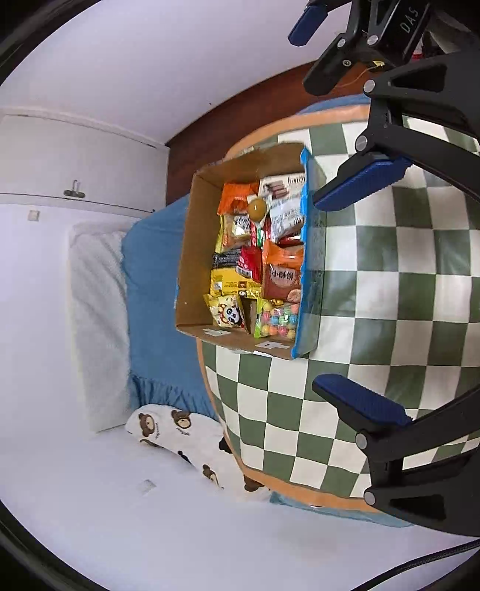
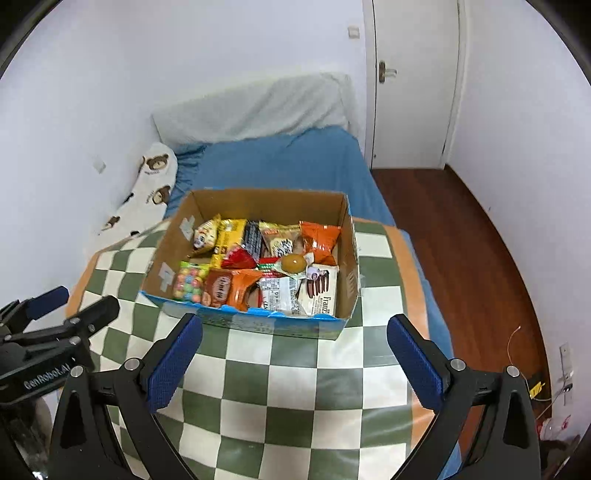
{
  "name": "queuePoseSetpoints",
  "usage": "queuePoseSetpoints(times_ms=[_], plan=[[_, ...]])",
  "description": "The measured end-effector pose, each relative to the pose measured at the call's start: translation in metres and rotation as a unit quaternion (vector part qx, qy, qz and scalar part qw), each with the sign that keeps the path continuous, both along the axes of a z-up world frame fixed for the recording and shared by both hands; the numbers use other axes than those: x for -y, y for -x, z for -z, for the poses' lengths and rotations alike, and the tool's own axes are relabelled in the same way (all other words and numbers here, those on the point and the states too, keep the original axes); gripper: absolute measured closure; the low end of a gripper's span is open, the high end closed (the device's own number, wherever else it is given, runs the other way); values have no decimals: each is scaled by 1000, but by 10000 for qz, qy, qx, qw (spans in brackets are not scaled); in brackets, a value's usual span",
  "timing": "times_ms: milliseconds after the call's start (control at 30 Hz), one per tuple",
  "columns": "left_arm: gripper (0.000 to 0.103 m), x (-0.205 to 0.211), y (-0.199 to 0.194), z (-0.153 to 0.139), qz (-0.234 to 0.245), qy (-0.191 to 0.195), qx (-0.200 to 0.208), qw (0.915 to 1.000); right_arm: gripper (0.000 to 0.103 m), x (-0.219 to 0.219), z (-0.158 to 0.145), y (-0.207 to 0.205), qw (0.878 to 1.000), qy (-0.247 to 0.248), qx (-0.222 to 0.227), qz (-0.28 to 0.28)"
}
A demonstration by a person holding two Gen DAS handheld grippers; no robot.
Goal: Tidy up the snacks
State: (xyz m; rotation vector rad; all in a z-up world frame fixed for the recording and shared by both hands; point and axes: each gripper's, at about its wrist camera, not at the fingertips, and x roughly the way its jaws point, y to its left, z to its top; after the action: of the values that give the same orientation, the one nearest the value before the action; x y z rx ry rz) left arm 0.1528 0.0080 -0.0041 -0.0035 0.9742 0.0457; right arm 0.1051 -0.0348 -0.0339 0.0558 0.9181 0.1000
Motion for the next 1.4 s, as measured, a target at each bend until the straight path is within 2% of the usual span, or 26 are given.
queuePoseSetpoints(times_ms=[300,633,833,1000,1133,1333,1400], plan=[[13,5,48,-32,-1,-110,303,9995,0,1,-46,59,9992,81,396,-56],[13,6,69,-44,-45,-64,386,9992,0,5,-63,90,9989,31,470,-58],[13,7,67,-42,-98,-107,447,9989,0,6,-62,90,9988,42,493,-28],[1,4,53,-41,-200,-179,625,9977,0,7,-55,79,9986,114,507,55],[1,1,38,-38,-272,-217,720,9968,0,7,-46,60,9985,170,511,125],[1,0,15,-20,-291,-310,582,9974,0,9,-27,29,9984,186,443,306],[1,0,4,-9,-267,-289,423,9983,0,10,-20,19,9985,162,382,347]])
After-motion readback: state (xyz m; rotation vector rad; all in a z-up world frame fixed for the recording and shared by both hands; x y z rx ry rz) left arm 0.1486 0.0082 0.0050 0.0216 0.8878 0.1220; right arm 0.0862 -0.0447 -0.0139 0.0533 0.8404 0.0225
